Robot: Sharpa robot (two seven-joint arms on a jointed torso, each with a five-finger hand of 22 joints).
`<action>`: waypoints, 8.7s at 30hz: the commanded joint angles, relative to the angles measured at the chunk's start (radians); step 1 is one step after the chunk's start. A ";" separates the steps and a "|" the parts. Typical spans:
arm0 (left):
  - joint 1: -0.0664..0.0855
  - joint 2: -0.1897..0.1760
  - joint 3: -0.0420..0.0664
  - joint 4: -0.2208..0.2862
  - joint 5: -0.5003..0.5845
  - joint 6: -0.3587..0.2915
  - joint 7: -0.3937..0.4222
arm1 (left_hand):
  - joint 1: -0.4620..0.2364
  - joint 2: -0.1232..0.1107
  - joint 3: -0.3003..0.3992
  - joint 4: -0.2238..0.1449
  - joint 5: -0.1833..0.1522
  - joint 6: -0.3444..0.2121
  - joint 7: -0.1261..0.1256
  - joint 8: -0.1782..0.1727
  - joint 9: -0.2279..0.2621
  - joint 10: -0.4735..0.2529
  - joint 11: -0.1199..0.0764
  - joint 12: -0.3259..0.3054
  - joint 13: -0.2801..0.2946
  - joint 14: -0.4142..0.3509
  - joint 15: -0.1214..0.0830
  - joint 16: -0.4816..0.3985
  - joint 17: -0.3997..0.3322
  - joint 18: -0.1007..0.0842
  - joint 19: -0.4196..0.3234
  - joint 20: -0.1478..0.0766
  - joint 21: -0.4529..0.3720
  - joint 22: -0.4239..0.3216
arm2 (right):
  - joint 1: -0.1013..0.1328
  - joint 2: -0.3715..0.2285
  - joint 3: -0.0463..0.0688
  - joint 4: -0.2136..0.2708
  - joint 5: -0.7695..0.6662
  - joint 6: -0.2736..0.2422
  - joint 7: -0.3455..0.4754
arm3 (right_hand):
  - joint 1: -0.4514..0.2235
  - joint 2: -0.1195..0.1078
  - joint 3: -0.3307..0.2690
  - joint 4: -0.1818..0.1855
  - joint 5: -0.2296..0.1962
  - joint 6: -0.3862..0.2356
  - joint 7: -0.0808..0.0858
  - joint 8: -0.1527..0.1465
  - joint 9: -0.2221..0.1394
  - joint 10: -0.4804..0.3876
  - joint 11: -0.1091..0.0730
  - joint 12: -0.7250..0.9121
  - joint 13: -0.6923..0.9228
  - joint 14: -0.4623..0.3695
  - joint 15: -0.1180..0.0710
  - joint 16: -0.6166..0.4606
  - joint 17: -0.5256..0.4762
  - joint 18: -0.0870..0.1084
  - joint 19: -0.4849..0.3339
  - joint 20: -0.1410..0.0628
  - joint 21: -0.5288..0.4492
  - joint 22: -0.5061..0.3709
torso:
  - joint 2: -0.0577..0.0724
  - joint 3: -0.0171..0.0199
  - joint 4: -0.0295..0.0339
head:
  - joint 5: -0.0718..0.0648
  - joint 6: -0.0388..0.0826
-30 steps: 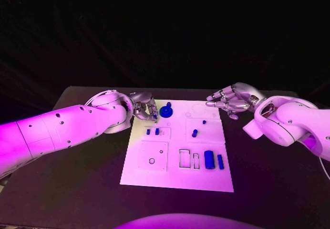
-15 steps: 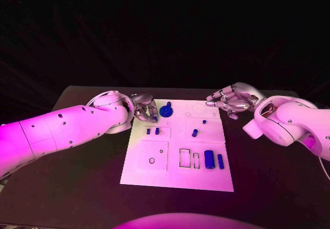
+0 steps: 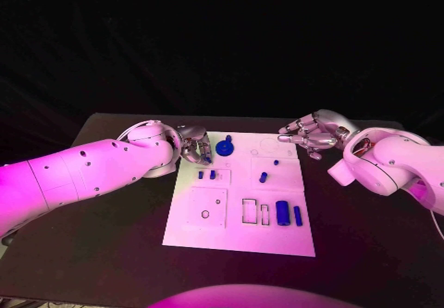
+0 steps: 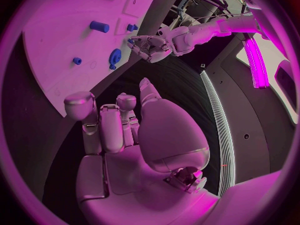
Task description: Assemble the parts on the task board
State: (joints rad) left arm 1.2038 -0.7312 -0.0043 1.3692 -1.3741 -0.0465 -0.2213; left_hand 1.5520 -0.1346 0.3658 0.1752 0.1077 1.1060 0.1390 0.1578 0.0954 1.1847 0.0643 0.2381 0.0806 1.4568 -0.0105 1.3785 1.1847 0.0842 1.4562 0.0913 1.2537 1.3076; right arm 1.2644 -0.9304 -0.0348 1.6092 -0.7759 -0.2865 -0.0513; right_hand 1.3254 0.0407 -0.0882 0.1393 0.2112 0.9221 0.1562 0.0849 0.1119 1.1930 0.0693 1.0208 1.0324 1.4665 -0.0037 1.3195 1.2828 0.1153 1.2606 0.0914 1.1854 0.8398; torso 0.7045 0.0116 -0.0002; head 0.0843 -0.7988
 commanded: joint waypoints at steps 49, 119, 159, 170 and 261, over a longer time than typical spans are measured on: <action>-0.002 0.021 0.000 -0.015 -0.001 0.039 -0.007 | -0.017 -0.020 0.022 -0.006 0.004 -0.045 0.026 -0.051 -0.018 -0.025 0.024 -0.050 -0.004 0.004 0.016 -0.003 -0.016 -0.013 -0.007 0.011 -0.009 0.043 | -0.001 0.001 0.000 0.000 -0.004 0.010 0.005 | 0.003 0.009 -0.016 0.003 0.005 -0.004 0.003 0.004 0.001 -0.019 0.001 -0.018 -0.017 0.028 -0.005 -0.018 -0.012 0.025 -0.020 0.003 -0.023 -0.035 | -0.001 0.0007 0.0010 | -0.005 -0.009; 0.007 -0.188 -0.002 0.162 1.504 -0.237 0.515 | -0.073 -0.005 0.030 -0.026 0.002 -0.038 0.025 -0.035 -0.026 -0.010 0.022 -0.016 0.033 -0.202 0.017 -0.287 -0.475 0.091 -0.254 0.018 -0.596 -0.319 | -0.075 0.171 -0.004 -0.106 -1.051 0.210 -0.186 | 0.236 0.001 0.102 -0.069 -0.108 0.167 -0.035 -0.020 -0.006 -0.043 -0.007 -0.925 -0.931 0.036 -0.009 -0.235 -0.229 0.027 0.015 -0.004 -0.076 -0.086 | 0.000 0.0003 0.0004 | -0.064 0.031; 0.007 -0.182 -0.003 0.140 1.459 -0.202 0.481 | -0.066 0.011 0.030 -0.045 0.004 -0.042 0.025 -0.029 -0.026 -0.025 0.021 0.003 0.042 -0.176 0.016 -0.250 -0.431 0.082 -0.219 0.017 -0.551 -0.293 | -0.090 0.177 -0.003 -0.121 -1.040 0.090 -0.191 | 0.184 -0.004 0.325 -0.080 -0.163 0.219 -0.051 -0.017 0.003 0.016 -0.023 -0.955 -0.969 0.035 -0.023 -0.216 -0.232 0.021 0.030 -0.016 -0.057 -0.058 | -0.001 -0.0004 0.0008 | -0.056 0.007; 0.007 -0.184 -0.003 0.140 1.456 -0.202 0.475 | -0.064 0.011 0.030 -0.048 0.004 -0.043 0.025 -0.028 -0.026 -0.027 0.022 0.004 0.043 -0.179 0.016 -0.253 -0.436 0.083 -0.221 0.017 -0.560 -0.299 | -0.089 0.133 0.001 -0.088 -0.991 0.029 -0.195 | 0.131 -0.036 0.336 -0.053 -0.164 0.222 -0.049 -0.018 0.004 0.021 -0.019 -0.954 -0.969 0.036 -0.021 -0.207 -0.227 0.020 0.036 -0.013 -0.050 -0.048 | -0.001 0.0000 -0.0018 | -0.053 0.007; 0.006 -0.152 -0.003 0.152 1.429 -0.185 0.441 | -0.063 0.010 0.027 -0.063 0.003 -0.055 0.030 -0.028 -0.027 -0.042 0.026 0.016 0.048 -0.186 0.019 -0.255 -0.447 0.085 -0.225 0.018 -0.579 -0.311 | -0.209 0.376 -0.022 0.013 -1.044 0.186 -0.183 | 0.133 -0.052 0.378 -0.062 -0.163 0.220 -0.036 -0.019 0.004 0.023 -0.009 -0.955 -0.969 0.043 -0.016 -0.170 -0.198 0.013 0.056 -0.007 -0.018 -0.003 | -0.001 -0.0011 -0.0009 | 0.026 -0.029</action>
State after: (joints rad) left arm 1.2097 -0.8852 -0.0081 1.5200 0.0581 -0.2536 0.2207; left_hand 1.4841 -0.1263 0.3937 0.1194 0.1072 1.0609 0.1693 0.1271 0.0697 1.1492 0.0925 0.2518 0.1276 1.2781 0.0110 1.1267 0.7385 0.1549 1.2345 0.1092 0.6814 0.9978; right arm 1.0577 -0.5558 -0.0549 1.6218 -1.7873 -0.1434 -0.2196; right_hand 1.4582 -0.0005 0.2846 0.0786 0.0501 1.1349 0.1175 0.0603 0.1148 1.2162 0.0532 0.0694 0.0639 1.4684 -0.0198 1.1455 1.0844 0.1471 1.3109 0.0806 1.1623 0.8380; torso 0.7041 0.0102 -0.0005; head 0.1101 -0.8279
